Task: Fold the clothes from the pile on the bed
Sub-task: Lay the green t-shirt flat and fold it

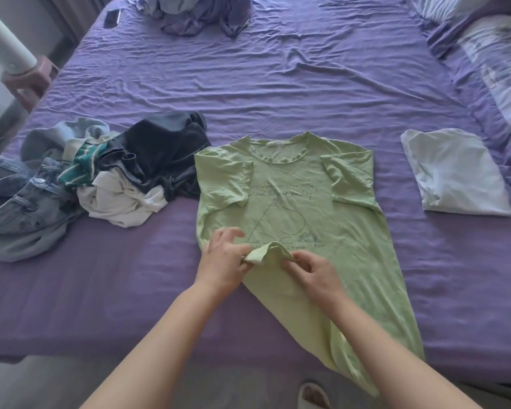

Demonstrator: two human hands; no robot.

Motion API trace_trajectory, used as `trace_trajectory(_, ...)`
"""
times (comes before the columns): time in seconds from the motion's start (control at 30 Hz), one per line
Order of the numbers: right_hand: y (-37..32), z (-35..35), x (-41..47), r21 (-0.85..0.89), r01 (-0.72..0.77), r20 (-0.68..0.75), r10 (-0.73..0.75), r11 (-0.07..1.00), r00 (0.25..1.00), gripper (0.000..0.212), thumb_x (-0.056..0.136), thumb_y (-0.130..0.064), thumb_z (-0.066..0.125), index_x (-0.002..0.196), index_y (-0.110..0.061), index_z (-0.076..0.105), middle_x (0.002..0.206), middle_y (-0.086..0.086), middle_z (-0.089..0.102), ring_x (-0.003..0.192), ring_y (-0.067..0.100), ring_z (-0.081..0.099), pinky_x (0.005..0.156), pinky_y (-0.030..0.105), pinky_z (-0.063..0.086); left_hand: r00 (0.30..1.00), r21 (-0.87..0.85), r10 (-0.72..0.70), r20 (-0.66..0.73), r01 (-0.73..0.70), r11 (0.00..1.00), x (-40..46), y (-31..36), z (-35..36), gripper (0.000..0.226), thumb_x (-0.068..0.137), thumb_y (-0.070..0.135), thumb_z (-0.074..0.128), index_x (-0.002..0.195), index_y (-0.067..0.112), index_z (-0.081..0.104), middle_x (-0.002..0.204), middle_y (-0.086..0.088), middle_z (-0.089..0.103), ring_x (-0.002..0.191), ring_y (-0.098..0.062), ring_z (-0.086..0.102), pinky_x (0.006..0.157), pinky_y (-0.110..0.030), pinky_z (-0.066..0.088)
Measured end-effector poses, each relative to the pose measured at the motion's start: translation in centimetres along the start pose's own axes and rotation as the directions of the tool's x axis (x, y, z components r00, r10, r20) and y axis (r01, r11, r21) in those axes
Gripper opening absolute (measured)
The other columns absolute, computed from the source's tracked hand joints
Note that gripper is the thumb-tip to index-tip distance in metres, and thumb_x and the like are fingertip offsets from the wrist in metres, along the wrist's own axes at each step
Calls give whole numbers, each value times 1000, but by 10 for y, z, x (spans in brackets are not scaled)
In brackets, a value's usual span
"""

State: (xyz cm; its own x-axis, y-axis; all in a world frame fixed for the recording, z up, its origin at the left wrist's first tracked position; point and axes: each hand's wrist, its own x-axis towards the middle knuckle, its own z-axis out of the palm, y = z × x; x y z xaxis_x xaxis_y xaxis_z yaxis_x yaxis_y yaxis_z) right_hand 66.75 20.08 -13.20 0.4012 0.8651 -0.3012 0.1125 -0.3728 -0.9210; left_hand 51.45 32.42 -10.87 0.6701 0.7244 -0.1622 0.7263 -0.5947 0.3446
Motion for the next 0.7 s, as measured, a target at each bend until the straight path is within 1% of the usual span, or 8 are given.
trace_trajectory(0.07,-8,-10,11,50,12,74,-16,999,997,8,86,-27,66,87,-21,72,73,-10,66,68,1,55,65,20,42,997,-302,51,62,-30,953,14,7,-6,29,85,15,66,114,15,65,135,-5,49,129,-22,42,104,-33,35)
trace_trajectory(0.13,-16,-18,21,77,38,144,-49,996,988,13,86,-22,66,92,-13,73,81,4,69,74,8,57,69,28,44,979,-598,37,201,93,796,22,19,-11,56,83,13,71,134,21,48,129,0,52,125,-14,47,105,-31,39)
trace_trajectory(0.17,-21,-22,26,100,44,161,-60,994,985,13,86,-18,66,94,-10,73,84,8,70,76,10,59,72,29,47,964,-658,28,264,158,737,27,24,-12,65,81,17,73,138,25,43,128,4,52,124,-9,47,105,-28,39)
trace_trajectory(0.23,-28,-31,38,133,32,169,-54,991,984,12,85,-16,66,93,-11,72,87,11,72,77,11,62,72,29,48,944,-699,9,329,237,674,41,30,-12,53,79,24,76,127,26,56,116,6,60,111,-7,55,95,-25,45)
trace_trajectory(0.3,-33,-43,50,137,-15,173,-9,990,985,12,82,-23,70,91,-14,72,84,11,71,74,12,61,68,27,48,935,-746,-28,354,301,594,54,33,-18,22,77,28,77,97,21,69,89,4,67,86,-9,62,77,-25,50)
trace_trajectory(0.4,-35,-60,66,212,-150,276,88,966,957,17,76,-21,76,90,-14,71,81,6,70,70,14,63,61,22,51,931,-796,-60,359,339,502,77,28,-25,14,75,30,77,77,19,68,72,4,65,69,-8,60,63,-22,49)
trace_trajectory(0.57,-30,-74,88,156,-266,381,191,951,904,27,77,-17,75,93,2,65,84,10,65,76,20,60,68,28,49,942,-866,-142,303,335,371,125,-8,-48,18,64,37,77,70,22,69,73,-1,65,73,-17,59,71,-31,46)
trace_trajectory(0.7,-30,-77,116,183,-337,335,264,923,904,15,79,-14,73,91,-6,70,86,8,70,78,18,65,68,26,52,921,-888,-291,260,346,302,168,-61,-70,23,63,34,78,76,16,71,79,-7,69,77,-22,61,76,-38,50)
